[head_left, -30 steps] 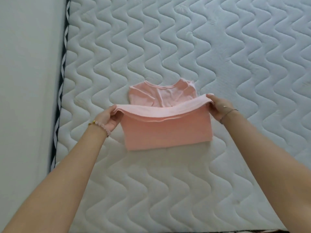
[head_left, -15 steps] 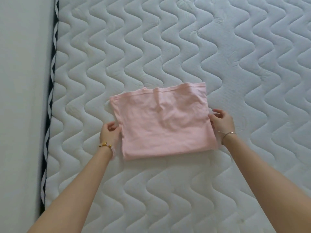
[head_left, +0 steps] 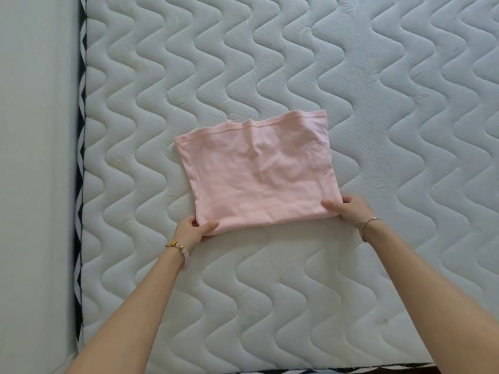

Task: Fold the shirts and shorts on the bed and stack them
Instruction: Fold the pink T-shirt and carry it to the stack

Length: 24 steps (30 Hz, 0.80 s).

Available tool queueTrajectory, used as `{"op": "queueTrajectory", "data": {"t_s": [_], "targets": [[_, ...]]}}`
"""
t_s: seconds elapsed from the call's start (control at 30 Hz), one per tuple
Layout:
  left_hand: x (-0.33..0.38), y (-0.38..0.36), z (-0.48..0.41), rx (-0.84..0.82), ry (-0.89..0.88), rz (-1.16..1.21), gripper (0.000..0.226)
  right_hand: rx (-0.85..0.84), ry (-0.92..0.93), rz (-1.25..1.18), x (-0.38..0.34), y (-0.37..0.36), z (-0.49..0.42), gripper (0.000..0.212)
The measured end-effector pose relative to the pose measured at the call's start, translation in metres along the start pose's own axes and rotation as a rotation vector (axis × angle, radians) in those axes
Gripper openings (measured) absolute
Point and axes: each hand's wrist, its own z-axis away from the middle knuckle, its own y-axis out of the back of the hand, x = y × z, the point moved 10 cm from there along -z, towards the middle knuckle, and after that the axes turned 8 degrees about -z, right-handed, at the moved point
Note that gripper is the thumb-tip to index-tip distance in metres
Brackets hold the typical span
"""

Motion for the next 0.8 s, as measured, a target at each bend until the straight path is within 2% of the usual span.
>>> {"op": "queueTrajectory", "data": {"t_s": [0.1, 0.2, 0.3, 0.53, 0.7, 0.8], "targets": [[-0.011, 0.000, 0.011, 0.044, -0.009, 0.024, 0.033, -0.022, -0.024, -0.019, 0.006, 0.001, 0.010, 0.012], [-0.037, -0.003, 0.025, 0.051, 0.021, 0.015, 0.033, -0.005, -0.085, -0.131, 0.042, 0.006, 0.028, 0.022], [-0.065, -0.007, 0.047, 0.041, 0.044, 0.004, 0.032, 0.013, -0.176, -0.141, 0.094, 0.008, 0.055, 0.030], [-0.125, -0.020, 0.100, -0.040, 0.097, -0.127, 0.038, -0.005, -0.250, -0.098, 0.165, 0.010, 0.111, 0.030], [-0.129, -0.021, 0.103, -0.070, 0.055, -0.109, 0.033, 0.186, -0.151, -0.085, 0.182, 0.015, 0.128, 0.030], [-0.113, -0.010, 0.088, -0.043, 0.026, -0.022, 0.029, 0.333, -0.098, -0.216, 0.180, 0.012, 0.146, 0.051]]}}
